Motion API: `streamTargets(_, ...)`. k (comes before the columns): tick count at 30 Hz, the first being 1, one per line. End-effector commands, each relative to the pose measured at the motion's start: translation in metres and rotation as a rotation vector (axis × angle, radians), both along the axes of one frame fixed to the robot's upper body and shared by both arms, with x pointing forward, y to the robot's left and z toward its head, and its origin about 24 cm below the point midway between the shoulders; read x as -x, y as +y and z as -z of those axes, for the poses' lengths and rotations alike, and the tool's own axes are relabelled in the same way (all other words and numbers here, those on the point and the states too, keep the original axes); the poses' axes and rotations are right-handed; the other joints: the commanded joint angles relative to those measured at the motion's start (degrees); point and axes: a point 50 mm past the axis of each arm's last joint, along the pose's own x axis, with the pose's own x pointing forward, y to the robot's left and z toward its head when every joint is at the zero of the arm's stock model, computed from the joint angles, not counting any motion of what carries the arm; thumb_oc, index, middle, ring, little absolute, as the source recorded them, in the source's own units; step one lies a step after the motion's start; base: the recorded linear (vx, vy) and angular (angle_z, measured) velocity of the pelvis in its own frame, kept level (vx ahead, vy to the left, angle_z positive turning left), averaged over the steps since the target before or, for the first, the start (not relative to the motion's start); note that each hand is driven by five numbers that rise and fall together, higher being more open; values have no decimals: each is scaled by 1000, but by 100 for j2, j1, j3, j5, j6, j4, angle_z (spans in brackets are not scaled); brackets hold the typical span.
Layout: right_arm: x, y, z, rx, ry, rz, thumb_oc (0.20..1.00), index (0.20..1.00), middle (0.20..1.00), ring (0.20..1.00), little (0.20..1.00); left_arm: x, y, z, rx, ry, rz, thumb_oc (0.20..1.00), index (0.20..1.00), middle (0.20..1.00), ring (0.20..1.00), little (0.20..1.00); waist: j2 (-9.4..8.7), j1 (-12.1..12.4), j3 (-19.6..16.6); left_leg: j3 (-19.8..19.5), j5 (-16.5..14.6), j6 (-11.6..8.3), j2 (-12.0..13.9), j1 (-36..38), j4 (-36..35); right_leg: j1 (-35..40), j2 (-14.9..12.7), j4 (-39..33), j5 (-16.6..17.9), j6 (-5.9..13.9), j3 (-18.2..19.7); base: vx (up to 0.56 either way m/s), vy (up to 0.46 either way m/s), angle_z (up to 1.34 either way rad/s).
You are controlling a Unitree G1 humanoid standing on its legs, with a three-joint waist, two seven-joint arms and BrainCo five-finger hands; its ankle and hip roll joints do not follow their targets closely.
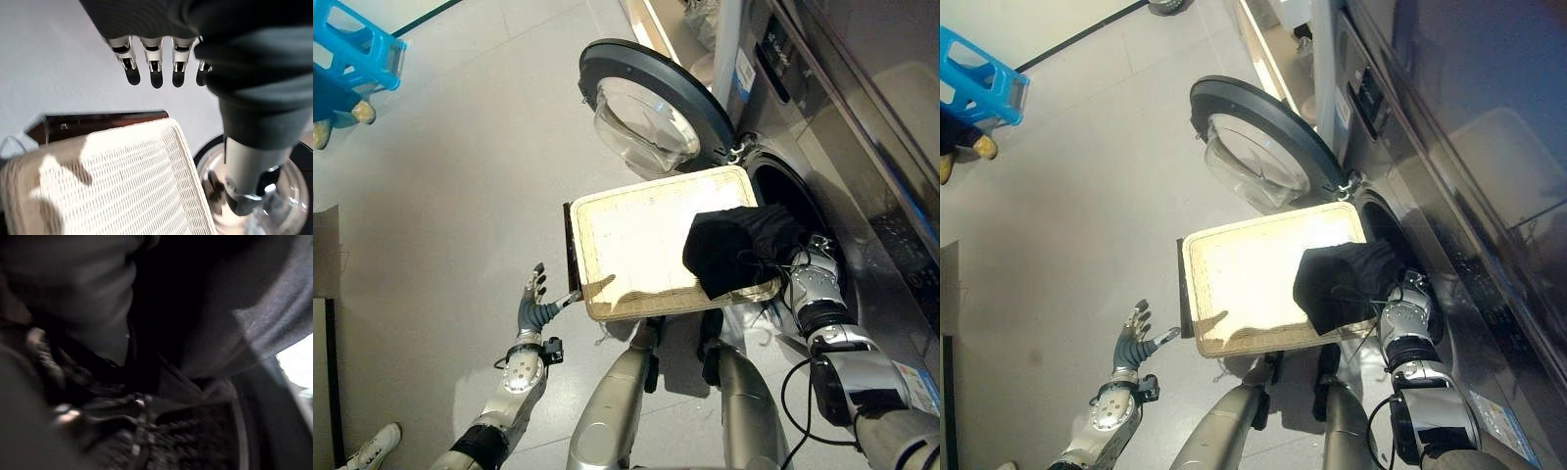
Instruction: Put the clothes into the washing machine.
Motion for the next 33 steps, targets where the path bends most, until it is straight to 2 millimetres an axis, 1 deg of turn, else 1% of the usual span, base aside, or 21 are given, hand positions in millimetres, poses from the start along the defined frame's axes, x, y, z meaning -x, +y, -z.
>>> streamTargets(1,92,-129,-76,-68,-218,716,200,200,200,200,200,10,4,4,19,25,33,1000,1000,1000,1000,1000,197,-403,-78,-31,5,44,-100,-161,422,561,168,-331,228,157,-89,-4,-122,22)
streamTargets(3,101,-132,-78,-153,-215,783,200,200,200,200,200,12,3,5,10,35,74,1000,1000,1000,1000,1000,220,-408,-78,-46,13,55,-109,-142,412,557,168,-317,239,153,-84,8,-89,18)
streamTargets(5,104,-134,-78,-177,-207,800,489,489,489,489,489,13,1,5,9,40,90,1000,1000,1000,1000,1000,230,-416,-78,-59,18,61,-115,-132,403,555,163,-310,242,157,-75,-9,-51,6)
streamTargets(6,106,-135,-77,-218,-185,800,1000,1000,1000,1000,1000,13,0,4,3,39,108,1000,1000,1000,1000,1000,266,-439,-78,-76,40,68,-107,-124,381,544,174,-276,235,150,-54,-37,-48,2)
streamTargets(9,105,-138,-68,-192,-125,751,1000,1000,1000,1000,1000,15,-2,5,-2,46,123,1000,1000,1000,1000,1000,299,-458,-89,-96,48,80,-113,-89,356,546,180,-210,193,146,-17,12,-46,-3)
streamTargets(10,97,-140,-54,-112,-57,626,1000,1000,1000,1000,1000,16,-3,6,-9,50,130,1000,1000,1000,1000,1000,309,-464,-111,-113,5,95,-135,-40,348,581,167,-174,125,140,-7,-15,-21,-10)
streamTargets(11,92,-143,-44,-70,-3,518,1000,1000,1000,1000,1000,16,-3,6,-15,51,134,1000,1000,1000,1000,1000,332,-459,-119,-127,40,107,-143,-44,340,579,166,-177,156,130,-23,25,-30,-8)
streamTargets(12,89,-144,-37,-16,65,430,1000,1000,1000,1000,1000,16,-4,5,-20,52,138,1000,1000,1000,1000,1000,330,-440,-128,-135,1,114,-163,-25,345,597,150,-171,119,138,-26,-25,-11,-4)
streamTargets(13,88,-145,-35,-4,100,405,1000,1000,1000,1000,1000,15,-4,5,-21,51,139,1000,1000,1000,1000,1000,345,-433,-126,-136,41,120,-159,-42,340,585,151,-186,164,131,-40,0,0,0)
streamTargets(15,66,-136,-45,357,520,135,1000,1000,1000,1000,1000,11,-9,4,-27,51,155,1000,1000,1000,1000,1000,381,-356,-87,-164,-11,143,-224,-40,395,612,102,-230,172,145,-76,-47,-22,-1)
streamTargets(16,64,-135,-47,378,544,125,1000,1000,1000,1000,1000,11,-9,3,-26,49,154,1000,1000,1000,1000,1000,397,-361,-79,-165,31,146,-215,-65,386,594,110,-254,223,139,-88,-52,-15,-6)
streamTargets(17,52,-127,-58,637,752,33,1000,1000,1000,1000,1000,9,-11,4,-34,53,160,1000,1000,1000,1000,1000,381,-320,-78,-151,8,158,-222,-78,387,573,111,-270,230,148,-94,-34,-12,-5)
streamTargets(18,49,-125,-59,675,786,17,1000,1000,1000,1000,1000,9,-10,4,-35,53,160,1000,1000,1000,1000,1000,378,-323,-78,-149,6,160,-221,-87,389,562,115,-273,235,147,-96,-47,-36,-14)
streamTargets(19,45,-122,-59,818,943,-32,1000,1000,1000,1000,1000,8,-7,4,-45,49,158,1000,1000,1000,1000,1000,334,-315,-78,-140,11,180,-215,-124,363,517,141,-316,276,156,-101,-54,-29,-17)
streamTargets(20,44,-121,-60,873,995,-49,1000,1000,1000,1000,1000,8,-6,3,-46,47,158,1000,1000,1000,1000,1000,324,-315,-78,-135,14,188,-211,-139,351,496,150,-332,296,162,-95,-77,-24,-19)
streamTargets(21,40,-118,-59,997,1106,-110,1000,1000,1000,1000,1000,7,-6,2,-46,42,161,1000,1000,1000,1000,1000,306,-308,-78,-121,28,205,-209,-163,309,461,171,-371,326,168,-90,-85,16,-13)
streamTargets(23,38,-118,-60,1337,1446,-234,1000,1000,1000,1000,1000,7,-1,-1,-46,22,170,1000,1000,1000,1000,1000,257,-295,-78,-64,69,248,-189,-257,229,335,214,-444,416,198,-61,-117,56,-13)
streamTargets(24,38,-119,-60,1381,1510,-270,1000,1000,1000,1000,1000,7,0,-1,-45,18,172,1000,1000,1000,1000,1000,243,-279,-78,-47,78,256,-180,-274,204,308,224,-457,432,205,-54,-83,50,-13)
streamTargets(28,37,-119,-57,1442,1536,-355,1000,1000,1000,1000,1000,7,1,-6,-46,3,175,1000,1000,1000,1000,1000,183,-244,-78,20,88,296,-145,-330,133,220,244,-482,478,243,-37,-55,45,-11)
streamTargets(29,34,-115,-55,1448,1478,-333,1000,1000,1000,1000,1000,7,1,-6,-46,-1,172,1000,1000,1000,1000,1000,135,-245,-78,50,76,319,-128,-342,103,185,250,-501,515,273,-13,-43,65,-7)
streamTargets(33,27,-102,-47,1461,1378,-328,1000,1000,1000,1000,1000,5,0,-9,-35,-13,150,1000,1000,1000,1000,1000,69,-283,-78,150,96,350,-108,-380,12,115,271,-634,670,353,51,-51,98,-8)
